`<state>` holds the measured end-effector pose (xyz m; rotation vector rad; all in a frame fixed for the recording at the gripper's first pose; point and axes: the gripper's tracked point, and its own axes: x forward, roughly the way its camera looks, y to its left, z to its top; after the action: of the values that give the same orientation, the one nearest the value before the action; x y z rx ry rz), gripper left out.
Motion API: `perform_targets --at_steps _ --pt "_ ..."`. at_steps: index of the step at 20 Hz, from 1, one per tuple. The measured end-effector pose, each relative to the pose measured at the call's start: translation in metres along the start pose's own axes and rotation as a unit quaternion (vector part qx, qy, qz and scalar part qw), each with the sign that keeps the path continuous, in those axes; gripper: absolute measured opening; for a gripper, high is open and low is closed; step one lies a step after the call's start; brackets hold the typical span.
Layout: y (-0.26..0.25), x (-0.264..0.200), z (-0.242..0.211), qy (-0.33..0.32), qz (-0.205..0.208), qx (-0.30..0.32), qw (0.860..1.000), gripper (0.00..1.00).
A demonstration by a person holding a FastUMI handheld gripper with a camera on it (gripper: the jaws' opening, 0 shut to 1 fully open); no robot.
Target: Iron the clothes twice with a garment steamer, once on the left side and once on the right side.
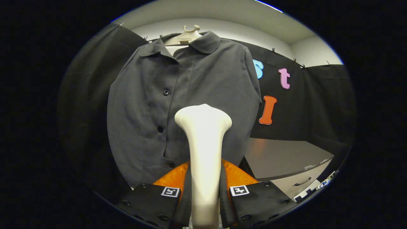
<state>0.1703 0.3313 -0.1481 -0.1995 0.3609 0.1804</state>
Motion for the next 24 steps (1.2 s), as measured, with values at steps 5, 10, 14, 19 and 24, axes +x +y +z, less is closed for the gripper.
perform_targets --at_steps 5,10,14,19,24 --pt "0.009 -0.005 -0.040 0.034 0.009 -0.005 0.999 0.44" --pt "0.016 -0.012 -0.077 0.063 0.011 0.003 0.998 0.44" --pt "0.020 -0.017 -0.119 0.102 0.012 0.006 0.995 0.44" --pt "0.022 -0.019 -0.159 0.145 0.008 0.007 0.989 0.44" --pt "0.016 -0.023 -0.164 0.155 0.003 0.010 0.988 0.44"
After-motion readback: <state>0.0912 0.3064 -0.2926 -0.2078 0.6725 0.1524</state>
